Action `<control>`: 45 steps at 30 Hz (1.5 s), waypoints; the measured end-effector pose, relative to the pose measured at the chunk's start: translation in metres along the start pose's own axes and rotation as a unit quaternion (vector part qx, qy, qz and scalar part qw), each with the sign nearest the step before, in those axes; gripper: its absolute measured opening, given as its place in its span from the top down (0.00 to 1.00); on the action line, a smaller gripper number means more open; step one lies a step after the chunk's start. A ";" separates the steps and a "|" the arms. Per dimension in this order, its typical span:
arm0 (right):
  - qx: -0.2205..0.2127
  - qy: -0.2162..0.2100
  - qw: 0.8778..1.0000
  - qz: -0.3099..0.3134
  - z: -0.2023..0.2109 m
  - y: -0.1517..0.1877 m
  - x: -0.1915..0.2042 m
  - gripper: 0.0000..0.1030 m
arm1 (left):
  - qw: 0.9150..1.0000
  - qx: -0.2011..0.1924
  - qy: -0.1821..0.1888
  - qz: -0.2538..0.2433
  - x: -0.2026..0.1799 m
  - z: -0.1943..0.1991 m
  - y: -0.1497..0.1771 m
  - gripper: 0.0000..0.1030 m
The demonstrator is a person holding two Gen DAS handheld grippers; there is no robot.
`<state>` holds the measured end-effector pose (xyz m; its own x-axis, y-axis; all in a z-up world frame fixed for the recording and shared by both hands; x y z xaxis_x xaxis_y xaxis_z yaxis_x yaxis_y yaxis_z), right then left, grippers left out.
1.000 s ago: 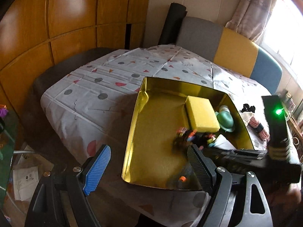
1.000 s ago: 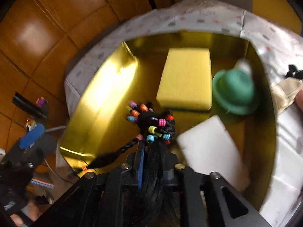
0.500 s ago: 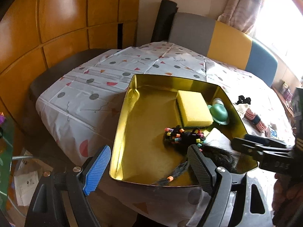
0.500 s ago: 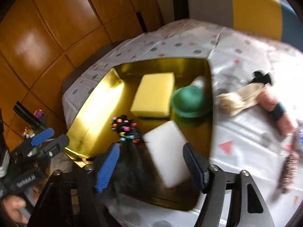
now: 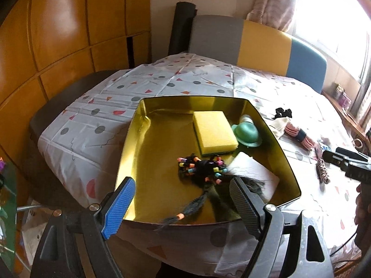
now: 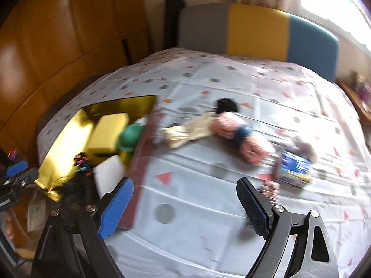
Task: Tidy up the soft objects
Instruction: 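Move the left gripper to the pink satin scrunchie and grasp it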
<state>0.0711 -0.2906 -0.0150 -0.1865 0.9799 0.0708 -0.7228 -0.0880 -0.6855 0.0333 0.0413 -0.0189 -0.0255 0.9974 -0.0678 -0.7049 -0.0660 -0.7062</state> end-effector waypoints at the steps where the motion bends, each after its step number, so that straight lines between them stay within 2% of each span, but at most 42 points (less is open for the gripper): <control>1: -0.002 0.006 1.000 -0.009 0.002 0.001 -0.009 0.11 | 1.000 0.000 0.001 -0.003 -0.003 0.000 0.000 0.18; 5: -0.004 0.035 0.998 -0.045 0.005 0.008 -0.044 0.11 | 1.000 0.006 0.008 -0.018 -0.017 0.000 0.002 0.18; 13: -0.006 0.096 0.993 -0.064 0.007 0.021 -0.092 0.11 | 0.999 0.006 0.021 -0.050 -0.043 0.002 0.003 0.18; 16: -0.010 0.118 0.988 -0.104 0.007 0.030 -0.119 0.10 | 0.998 0.007 0.027 -0.060 -0.052 0.003 0.003 0.18; 19: 0.007 0.132 0.978 -0.163 0.003 0.038 -0.146 0.10 | 0.997 0.009 0.036 -0.070 -0.063 0.003 0.004 0.18; 25: -0.005 0.124 0.967 -0.222 0.011 0.043 -0.169 0.03 | 0.995 0.016 0.053 -0.087 -0.081 0.001 0.007 0.18; 30: -0.008 0.124 0.956 -0.264 0.015 0.048 -0.182 0.01 | 0.991 0.025 0.091 -0.095 -0.100 0.001 0.003 0.18; 34: -0.019 0.125 0.947 -0.295 0.022 0.051 -0.192 0.00 | 0.987 0.024 0.118 -0.108 -0.121 0.001 -0.002 0.24; 40: -0.027 0.127 0.937 -0.324 0.027 0.055 -0.202 0.00 | 0.976 0.058 0.165 -0.130 -0.165 -0.008 -0.003 0.27; 45: -0.043 0.125 0.931 -0.339 0.035 0.055 -0.207 0.00 | 0.963 0.083 0.194 -0.166 -0.216 -0.020 -0.002 0.36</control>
Point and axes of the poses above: each gripper's, at about its wrist camera, not at the fingertips, and z roughly against the way its jaws point, x to its left, y to its underside, the point moved 2 cm from there along -z, roughly the way its jaws point, and after that the axes turned 1 degree about z, right-handed, at the moved point
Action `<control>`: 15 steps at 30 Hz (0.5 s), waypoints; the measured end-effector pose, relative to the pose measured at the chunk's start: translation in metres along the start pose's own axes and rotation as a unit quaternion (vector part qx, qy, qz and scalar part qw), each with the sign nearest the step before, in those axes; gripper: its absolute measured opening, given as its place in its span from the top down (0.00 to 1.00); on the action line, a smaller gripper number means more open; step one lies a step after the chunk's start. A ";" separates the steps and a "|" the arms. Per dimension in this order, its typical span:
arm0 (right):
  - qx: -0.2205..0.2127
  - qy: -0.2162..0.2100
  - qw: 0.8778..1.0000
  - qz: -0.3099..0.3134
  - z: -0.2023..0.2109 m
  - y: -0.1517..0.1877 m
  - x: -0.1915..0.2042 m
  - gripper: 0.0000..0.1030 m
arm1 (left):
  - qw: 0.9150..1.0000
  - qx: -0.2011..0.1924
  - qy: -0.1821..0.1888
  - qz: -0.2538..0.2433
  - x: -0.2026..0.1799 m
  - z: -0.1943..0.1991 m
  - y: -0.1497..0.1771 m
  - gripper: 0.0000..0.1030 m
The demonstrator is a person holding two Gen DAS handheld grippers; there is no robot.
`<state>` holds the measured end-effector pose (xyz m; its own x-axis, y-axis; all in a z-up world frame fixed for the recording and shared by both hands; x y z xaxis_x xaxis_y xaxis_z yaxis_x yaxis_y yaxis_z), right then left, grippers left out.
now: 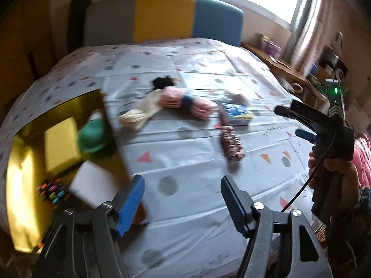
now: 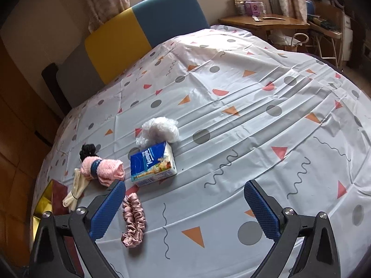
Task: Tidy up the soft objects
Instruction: 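Move the left gripper to the pink satin scrunchie and grasp it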
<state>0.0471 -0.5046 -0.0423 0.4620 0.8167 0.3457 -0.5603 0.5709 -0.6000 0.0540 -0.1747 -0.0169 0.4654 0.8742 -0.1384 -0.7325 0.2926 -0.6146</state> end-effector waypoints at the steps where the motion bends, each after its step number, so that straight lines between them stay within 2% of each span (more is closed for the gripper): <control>1: -0.002 -0.001 1.000 -0.005 0.001 -0.001 -0.002 0.00 | 1.000 0.001 0.008 -0.009 -0.009 -0.006 -0.004 0.36; 8: -0.004 -0.017 0.999 -0.050 0.006 -0.006 -0.017 0.00 | 0.997 0.053 0.043 -0.047 -0.065 -0.075 -0.028 0.46; 12: 0.003 -0.023 0.998 -0.061 0.004 -0.007 -0.020 0.00 | 0.995 0.060 0.044 -0.064 -0.086 -0.106 -0.037 0.46; 15: 0.002 -0.026 0.998 -0.065 0.005 -0.007 -0.021 0.00 | 0.995 0.067 0.026 -0.071 -0.093 -0.130 -0.043 0.46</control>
Point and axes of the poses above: each gripper's, at about its wrist camera, not at the fingertips, and z roughly against the way its jaws point, x to its left, y to its underside, the point moved 2 cm from there along -z, roughly the way its jaws point, and after that the axes turned 1 degree about z, right-handed, at the moved point
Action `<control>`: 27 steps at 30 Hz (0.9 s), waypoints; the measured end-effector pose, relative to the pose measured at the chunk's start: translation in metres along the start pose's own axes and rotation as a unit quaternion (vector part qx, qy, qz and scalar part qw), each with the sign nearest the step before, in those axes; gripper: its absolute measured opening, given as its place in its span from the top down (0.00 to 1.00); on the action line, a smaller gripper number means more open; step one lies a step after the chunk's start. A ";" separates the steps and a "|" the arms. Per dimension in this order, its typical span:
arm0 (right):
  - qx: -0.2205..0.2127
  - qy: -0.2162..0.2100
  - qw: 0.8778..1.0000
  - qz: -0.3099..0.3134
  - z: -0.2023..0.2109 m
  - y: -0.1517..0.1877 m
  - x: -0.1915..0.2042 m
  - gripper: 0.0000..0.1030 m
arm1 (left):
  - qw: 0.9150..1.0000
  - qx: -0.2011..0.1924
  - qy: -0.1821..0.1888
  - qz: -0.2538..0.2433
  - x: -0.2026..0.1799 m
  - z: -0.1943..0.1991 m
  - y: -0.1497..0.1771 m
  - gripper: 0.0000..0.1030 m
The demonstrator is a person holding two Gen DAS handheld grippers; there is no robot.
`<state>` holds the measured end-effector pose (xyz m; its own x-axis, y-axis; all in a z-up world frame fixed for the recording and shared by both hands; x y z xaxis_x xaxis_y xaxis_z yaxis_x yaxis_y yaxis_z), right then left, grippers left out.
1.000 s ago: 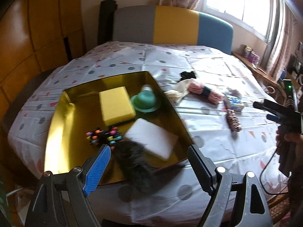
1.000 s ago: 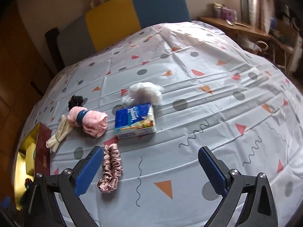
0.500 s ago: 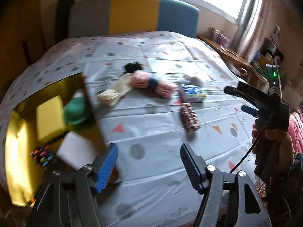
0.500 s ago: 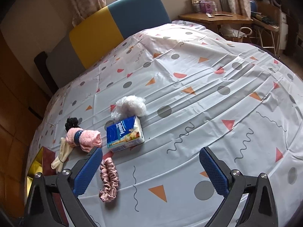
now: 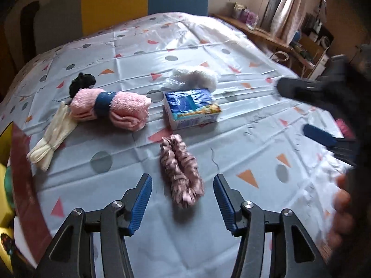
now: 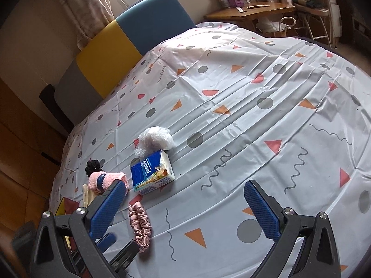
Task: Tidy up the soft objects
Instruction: 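Move the left gripper to the pink satin scrunchie and grasp it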
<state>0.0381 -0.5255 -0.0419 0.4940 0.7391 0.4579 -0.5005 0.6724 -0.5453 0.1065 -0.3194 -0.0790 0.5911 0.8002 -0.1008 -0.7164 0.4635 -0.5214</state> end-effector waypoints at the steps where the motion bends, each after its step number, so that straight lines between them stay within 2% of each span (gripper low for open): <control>1: 0.001 -0.002 1.000 -0.001 0.000 0.000 0.000 0.00 | 1.000 0.006 0.001 0.000 -0.001 -0.008 -0.002 0.46; 6: 0.008 -0.008 1.000 -0.006 -0.003 0.000 -0.001 0.00 | 1.000 0.018 -0.017 -0.004 -0.002 -0.036 -0.006 0.46; 9: 0.010 -0.004 1.000 0.000 -0.005 0.001 0.001 0.00 | 0.998 0.000 -0.049 -0.032 -0.005 -0.041 -0.005 0.49; 10: 0.010 -0.004 1.000 0.002 -0.005 0.001 0.001 0.00 | 0.998 -0.006 -0.049 -0.030 -0.004 -0.041 -0.005 0.54; 11: 0.008 -0.002 1.000 0.003 -0.005 0.001 0.002 0.00 | 0.998 -0.007 -0.050 -0.021 0.000 -0.040 -0.005 0.69; 12: 0.008 0.000 1.000 0.005 -0.005 0.002 0.001 0.00 | 0.998 -0.009 -0.054 -0.017 0.004 -0.038 -0.006 0.78; 13: 0.008 0.002 1.000 0.005 -0.006 0.002 0.001 0.00 | 0.998 -0.009 -0.055 -0.011 0.008 -0.036 -0.006 0.81; 15: 0.011 0.002 1.000 0.002 -0.007 0.002 0.000 0.00 | 0.999 -0.008 -0.049 0.000 0.016 -0.029 0.000 0.82; 19: 0.014 0.004 1.000 0.001 -0.008 0.002 -0.002 0.00 | 0.998 -0.014 -0.060 0.002 0.029 -0.008 0.029 0.82; 25: 0.029 0.005 0.999 0.016 -0.013 0.008 0.003 0.00 | 0.993 -0.057 -0.096 -0.029 0.040 0.020 0.081 0.79; 27: 0.033 0.005 0.999 0.028 -0.015 0.010 0.008 0.00 | 0.992 -0.074 -0.098 -0.041 0.041 0.024 0.094 0.79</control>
Point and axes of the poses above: each gripper's, at about its wrist camera, not at the fingertips, and z roughly against the way its jaws point, x to its left, y to its underside, the point moved 2 cm from there along -z, roughly the way its jaws point, and after that the axes turned 1 degree about z, right-handed, at the moved point
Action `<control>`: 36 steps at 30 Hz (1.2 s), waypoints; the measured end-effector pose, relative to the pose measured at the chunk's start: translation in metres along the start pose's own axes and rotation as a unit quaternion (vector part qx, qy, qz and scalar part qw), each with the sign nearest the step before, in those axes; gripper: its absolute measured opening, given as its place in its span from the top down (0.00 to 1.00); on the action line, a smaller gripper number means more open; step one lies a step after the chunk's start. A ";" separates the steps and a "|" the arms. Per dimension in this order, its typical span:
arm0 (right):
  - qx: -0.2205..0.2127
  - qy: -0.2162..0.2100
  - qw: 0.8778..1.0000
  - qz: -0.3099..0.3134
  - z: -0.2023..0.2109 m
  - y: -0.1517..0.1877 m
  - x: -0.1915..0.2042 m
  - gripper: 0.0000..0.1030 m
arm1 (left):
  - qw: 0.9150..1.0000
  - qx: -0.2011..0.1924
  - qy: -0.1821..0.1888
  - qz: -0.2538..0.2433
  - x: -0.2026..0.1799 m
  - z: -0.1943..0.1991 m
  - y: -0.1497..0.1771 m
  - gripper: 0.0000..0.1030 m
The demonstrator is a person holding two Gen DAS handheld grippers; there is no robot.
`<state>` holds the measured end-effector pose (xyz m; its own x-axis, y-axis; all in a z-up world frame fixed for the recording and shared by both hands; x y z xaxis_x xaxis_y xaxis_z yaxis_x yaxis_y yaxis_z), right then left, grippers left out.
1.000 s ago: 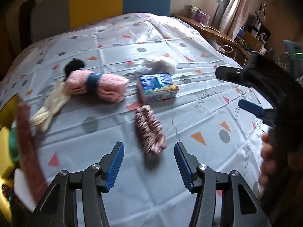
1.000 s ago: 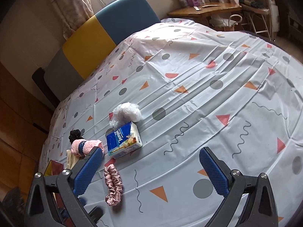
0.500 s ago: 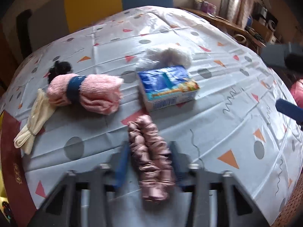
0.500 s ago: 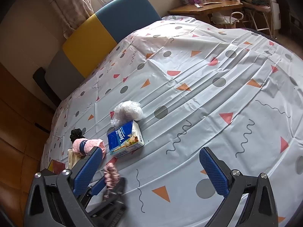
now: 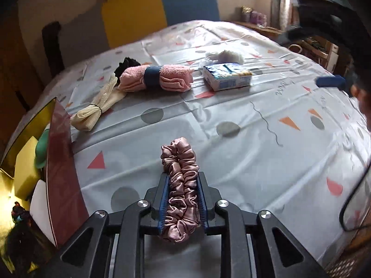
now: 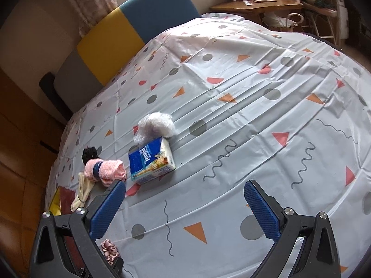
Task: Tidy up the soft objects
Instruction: 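Carry the pink scrunchie toward the tray with left gripper while right grasps black sock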
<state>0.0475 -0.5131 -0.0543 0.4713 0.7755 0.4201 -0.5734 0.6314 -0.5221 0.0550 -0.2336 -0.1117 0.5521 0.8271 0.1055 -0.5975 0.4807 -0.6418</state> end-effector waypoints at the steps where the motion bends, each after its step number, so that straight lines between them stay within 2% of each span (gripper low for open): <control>1: 0.002 0.001 1.000 0.006 -0.001 0.001 0.002 0.00 | 1.000 -0.006 0.000 -0.003 0.000 0.001 0.003 0.79; 7: 0.028 0.003 0.998 0.053 -0.013 0.012 0.019 0.00 | 0.999 -0.041 -0.005 -0.015 -0.004 0.001 0.010 0.79; 14: 0.054 -0.004 0.992 0.114 -0.025 0.026 0.040 0.03 | 0.998 -0.058 0.005 -0.008 -0.002 0.002 0.013 0.79; 19: 0.088 -0.037 0.984 0.153 -0.033 0.033 0.062 0.17 | 0.998 -0.060 0.018 0.001 0.001 0.002 0.013 0.79; 22: 0.103 -0.048 0.974 0.196 -0.037 0.026 0.088 0.22 | 0.998 -0.062 0.022 0.004 0.002 0.002 0.014 0.79; 26: 0.120 -0.065 0.952 0.273 -0.049 0.007 0.136 0.22 | 0.998 -0.066 0.024 0.005 0.002 0.002 0.014 0.79; 29: 0.144 -0.082 0.938 0.304 -0.072 -0.010 0.177 0.22 | 0.997 -0.068 0.028 0.009 0.003 0.002 0.015 0.79; 34: 0.178 -0.090 0.928 0.314 -0.125 -0.027 0.229 0.22 | 0.997 -0.071 0.034 0.013 0.004 0.002 0.016 0.79; 36: 0.183 -0.080 0.929 0.310 -0.146 -0.034 0.244 0.22 | 0.997 -0.071 0.038 0.016 0.005 0.002 0.016 0.79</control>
<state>0.2795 -0.3461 -0.0429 -0.1151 0.9632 0.2428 -0.9052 -0.0010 -0.4250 0.0475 -0.2211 -0.1198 0.5797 0.8143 0.0284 -0.5298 0.4032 -0.7461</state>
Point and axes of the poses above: each gripper's, at about its wrist camera, not at the fingertips, and z roughly against the way its jaws point, x to its left, y to its underside, the point moved 2 cm from there along -z, roughly the way its jaws point, and after that the axes turned 1 degree about z, right-handed, at the moved point
